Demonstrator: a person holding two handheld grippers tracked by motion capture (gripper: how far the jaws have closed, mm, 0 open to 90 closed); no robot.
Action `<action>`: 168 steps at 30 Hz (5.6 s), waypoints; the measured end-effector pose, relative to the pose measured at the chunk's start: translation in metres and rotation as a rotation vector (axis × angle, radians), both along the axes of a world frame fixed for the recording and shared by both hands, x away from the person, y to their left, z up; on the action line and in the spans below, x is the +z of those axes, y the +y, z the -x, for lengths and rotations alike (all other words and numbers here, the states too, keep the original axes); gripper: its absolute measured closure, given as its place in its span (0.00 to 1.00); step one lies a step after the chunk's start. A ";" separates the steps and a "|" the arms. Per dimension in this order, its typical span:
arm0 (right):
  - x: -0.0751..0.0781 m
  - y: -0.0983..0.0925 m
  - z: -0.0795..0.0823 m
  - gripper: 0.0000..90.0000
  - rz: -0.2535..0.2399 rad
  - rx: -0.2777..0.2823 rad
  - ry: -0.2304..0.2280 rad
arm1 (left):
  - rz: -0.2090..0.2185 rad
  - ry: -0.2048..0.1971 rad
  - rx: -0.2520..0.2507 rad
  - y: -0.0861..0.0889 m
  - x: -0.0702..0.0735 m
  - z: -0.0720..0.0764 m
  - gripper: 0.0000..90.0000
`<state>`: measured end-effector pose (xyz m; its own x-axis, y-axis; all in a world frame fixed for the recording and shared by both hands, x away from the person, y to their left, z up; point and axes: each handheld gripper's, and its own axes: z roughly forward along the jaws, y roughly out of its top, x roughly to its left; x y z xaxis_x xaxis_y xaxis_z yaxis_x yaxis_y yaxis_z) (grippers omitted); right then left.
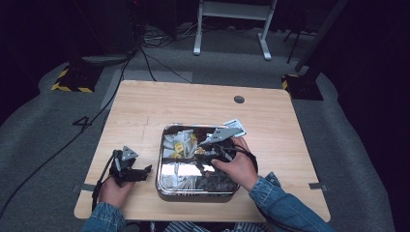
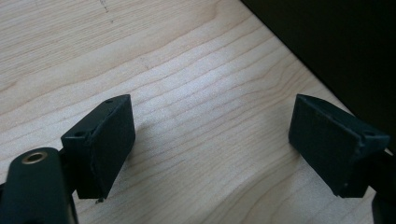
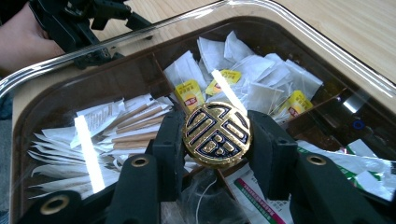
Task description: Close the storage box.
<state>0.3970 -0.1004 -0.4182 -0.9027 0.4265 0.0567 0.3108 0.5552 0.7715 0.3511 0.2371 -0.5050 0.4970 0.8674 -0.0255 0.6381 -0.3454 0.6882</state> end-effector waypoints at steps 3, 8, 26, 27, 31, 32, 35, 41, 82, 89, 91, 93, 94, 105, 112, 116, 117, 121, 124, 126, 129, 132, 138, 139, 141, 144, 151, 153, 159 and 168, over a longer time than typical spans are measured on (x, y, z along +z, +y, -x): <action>-0.002 0.002 0.001 0.65 0.003 0.000 -0.002 | 0.000 -0.001 0.001 0.000 0.000 0.000 0.17; -0.007 0.005 0.002 0.65 0.014 0.000 0.002 | -0.001 -0.002 0.002 0.000 0.000 0.000 0.17; -0.017 0.009 0.001 0.65 0.029 -0.017 0.006 | 0.002 -0.004 0.004 0.000 0.000 0.000 0.17; -0.018 0.009 0.001 0.65 0.028 -0.021 0.005 | 0.002 -0.004 0.004 0.000 0.000 0.000 0.17; -0.019 0.010 0.000 0.65 0.035 -0.019 -0.001 | 0.003 -0.003 0.004 0.000 0.000 0.000 0.17; -0.019 0.010 0.000 0.65 0.035 -0.019 -0.001 | 0.003 -0.003 0.004 0.000 0.000 0.000 0.17; -0.020 0.010 -0.001 0.65 0.032 -0.017 0.004 | 0.003 -0.004 0.004 0.000 0.000 0.000 0.17; -0.021 0.010 -0.001 0.65 0.025 -0.018 0.006 | 0.003 -0.004 0.005 0.000 0.000 0.000 0.17; 0.004 -0.006 -0.003 0.46 -0.097 -0.047 -0.007 | 0.003 -0.001 0.004 0.000 0.000 -0.001 0.17; 0.019 -0.029 -0.004 0.46 -0.120 -0.081 -0.027 | 0.000 -0.002 0.004 0.000 0.000 -0.001 0.17; 0.025 -0.039 -0.004 0.46 -0.127 -0.096 -0.034 | 0.000 -0.002 0.005 0.000 0.000 0.000 0.17; 0.027 -0.043 -0.004 0.45 -0.130 -0.099 -0.039 | 0.001 -0.004 0.006 0.000 0.000 0.000 0.17; 0.030 -0.051 -0.003 0.45 -0.139 -0.108 -0.045 | 0.000 -0.001 0.005 0.000 0.000 0.000 0.17; 0.034 -0.111 -0.001 0.45 -0.163 -0.216 -0.056 | 0.000 -0.003 0.002 0.001 0.000 0.004 0.17; 0.034 -0.143 0.003 0.44 -0.183 -0.274 -0.059 | 0.001 -0.003 0.001 0.001 0.000 0.004 0.17; 0.032 -0.157 0.005 0.44 -0.186 -0.301 -0.055 | 0.001 -0.003 0.001 0.001 0.000 0.003 0.17; 0.030 -0.166 0.007 0.44 -0.188 -0.320 -0.055 | 0.002 -0.005 0.004 0.001 0.000 0.003 0.17; 0.024 -0.182 0.011 0.44 -0.191 -0.353 -0.038 | 0.000 -0.005 0.005 0.001 0.000 0.002 0.17; 0.020 -0.193 0.013 0.44 -0.186 -0.377 -0.030 | 0.000 -0.005 0.005 0.001 0.000 0.002 0.17; 0.019 -0.197 0.014 0.44 -0.187 -0.385 -0.025 | 0.000 -0.005 0.005 0.001 0.000 0.002 0.17; 0.014 -0.211 0.015 0.44 -0.185 -0.408 -0.012 | 0.001 -0.005 0.007 0.001 0.000 0.002 0.17; 0.010 -0.218 0.015 0.44 -0.190 -0.423 -0.009 | 0.002 -0.005 0.008 0.001 0.000 0.003 0.17; 0.006 -0.232 0.016 0.43 -0.201 -0.441 -0.015 | 0.001 -0.005 0.008 0.000 0.000 0.003 0.17; 0.006 -0.236 0.016 0.43 -0.202 -0.443 -0.023 | 0.001 -0.005 0.008 0.000 0.000 0.003 0.17; 0.004 -0.243 0.017 0.43 -0.204 -0.451 -0.022 | 0.001 -0.005 0.007 0.001 0.000 0.003 0.17; -0.002 -0.250 0.017 0.41 -0.200 -0.448 -0.011 | 0.001 -0.005 0.008 0.001 0.000 0.002 0.17; -0.017 -0.266 0.019 0.41 -0.164 -0.477 0.000 | 0.000 -0.004 0.009 0.001 0.000 0.002 0.17; -0.023 -0.269 0.017 0.41 -0.140 -0.490 -0.003 | 0.001 -0.004 0.009 0.001 0.000 0.002 0.17; -0.039 -0.269 0.015 0.40 -0.097 -0.495 0.008 | 0.000 -0.005 0.008 0.001 0.000 0.002 0.17; -0.058 -0.265 0.012 0.40 -0.062 -0.482 0.009 | 0.001 -0.004 0.008 0.001 0.000 0.002 0.17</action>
